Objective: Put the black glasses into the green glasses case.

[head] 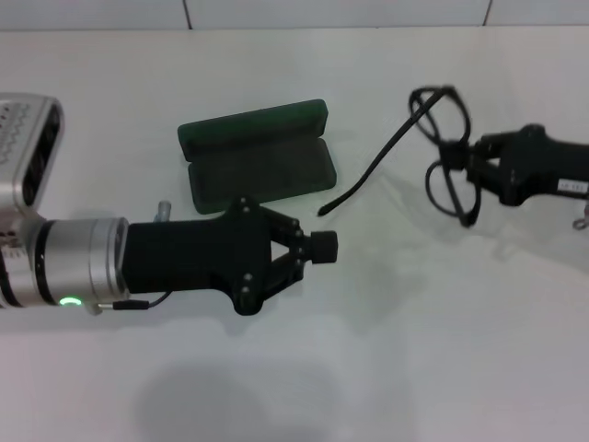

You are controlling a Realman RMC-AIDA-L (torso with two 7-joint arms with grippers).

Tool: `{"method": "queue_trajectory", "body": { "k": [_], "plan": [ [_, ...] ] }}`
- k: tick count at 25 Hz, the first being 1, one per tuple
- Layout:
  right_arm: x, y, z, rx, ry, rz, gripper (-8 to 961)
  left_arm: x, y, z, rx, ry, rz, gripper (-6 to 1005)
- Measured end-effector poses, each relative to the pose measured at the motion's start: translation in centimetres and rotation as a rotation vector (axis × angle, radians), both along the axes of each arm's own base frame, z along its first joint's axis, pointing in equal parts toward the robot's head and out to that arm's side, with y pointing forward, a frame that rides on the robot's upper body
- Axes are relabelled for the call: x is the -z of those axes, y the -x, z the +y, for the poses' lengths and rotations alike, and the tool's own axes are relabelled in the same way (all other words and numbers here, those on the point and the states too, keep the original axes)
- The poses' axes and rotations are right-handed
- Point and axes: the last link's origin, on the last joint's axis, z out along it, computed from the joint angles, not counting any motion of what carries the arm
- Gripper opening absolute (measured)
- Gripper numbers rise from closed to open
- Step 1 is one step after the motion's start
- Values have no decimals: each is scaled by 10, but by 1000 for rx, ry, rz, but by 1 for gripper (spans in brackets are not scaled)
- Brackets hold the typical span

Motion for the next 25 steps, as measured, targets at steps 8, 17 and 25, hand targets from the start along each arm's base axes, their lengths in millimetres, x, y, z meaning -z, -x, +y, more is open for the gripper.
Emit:
{"method": "queue_trajectory", "body": {
  "k": [8,17,25],
  "plan": [
    [31,15,-9,-64,87,-44,106,-2,-13,7,28,-6,-37,-2],
    [37,37,-10,-142,110,-4,107,4,-15,3,39,24,-33,-2],
    [34,45,-7,-141,87,50,108,11,-18,0,30,52,-49,-3]
  ]
}}
